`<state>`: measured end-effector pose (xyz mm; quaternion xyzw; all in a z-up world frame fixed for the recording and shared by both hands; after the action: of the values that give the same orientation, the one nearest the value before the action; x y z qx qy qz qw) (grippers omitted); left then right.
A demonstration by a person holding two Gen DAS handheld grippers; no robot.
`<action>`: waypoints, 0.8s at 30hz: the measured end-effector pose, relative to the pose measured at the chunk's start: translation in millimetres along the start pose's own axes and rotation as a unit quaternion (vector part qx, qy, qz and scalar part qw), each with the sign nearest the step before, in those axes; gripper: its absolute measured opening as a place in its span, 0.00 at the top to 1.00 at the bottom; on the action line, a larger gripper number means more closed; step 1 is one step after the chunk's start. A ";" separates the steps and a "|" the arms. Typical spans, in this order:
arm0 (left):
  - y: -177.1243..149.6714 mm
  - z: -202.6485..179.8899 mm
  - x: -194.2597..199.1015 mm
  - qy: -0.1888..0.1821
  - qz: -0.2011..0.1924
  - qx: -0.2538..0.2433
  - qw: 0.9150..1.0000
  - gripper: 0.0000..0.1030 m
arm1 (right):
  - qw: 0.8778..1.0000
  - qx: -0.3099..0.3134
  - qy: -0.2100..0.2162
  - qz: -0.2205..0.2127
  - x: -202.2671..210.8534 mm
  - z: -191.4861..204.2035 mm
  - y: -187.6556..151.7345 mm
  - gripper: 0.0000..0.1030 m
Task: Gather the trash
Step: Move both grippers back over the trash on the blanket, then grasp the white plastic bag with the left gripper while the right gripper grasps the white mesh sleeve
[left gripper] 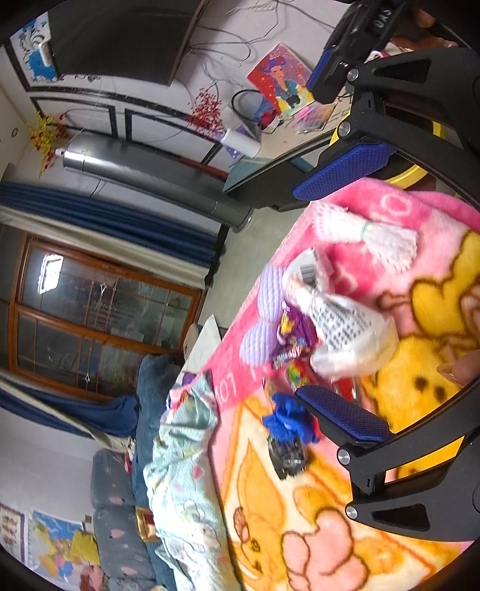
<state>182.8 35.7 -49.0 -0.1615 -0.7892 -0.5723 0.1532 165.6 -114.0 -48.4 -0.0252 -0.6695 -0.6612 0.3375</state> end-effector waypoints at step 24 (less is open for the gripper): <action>-27.3 63.7 -19.5 0.008 0.062 0.061 0.996 0.21 | 0.995 0.019 0.027 0.093 -73.6 39.6 -52.1 0.39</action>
<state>185.0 86.8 -99.6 -0.1963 -0.8100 -0.5134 0.2043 180.8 -54.4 -125.4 -0.0632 -0.6670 -0.6146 0.4164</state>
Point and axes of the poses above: each gripper's, at about its wrist camera, not at the fingertips, and x roughly against the way its jaws point, z to its left, y to its top, the point moved 9 cm from there along -x, roughly the way its jaws point, and after that the axes turned 2 degrees about x, right-handed, at the moved point
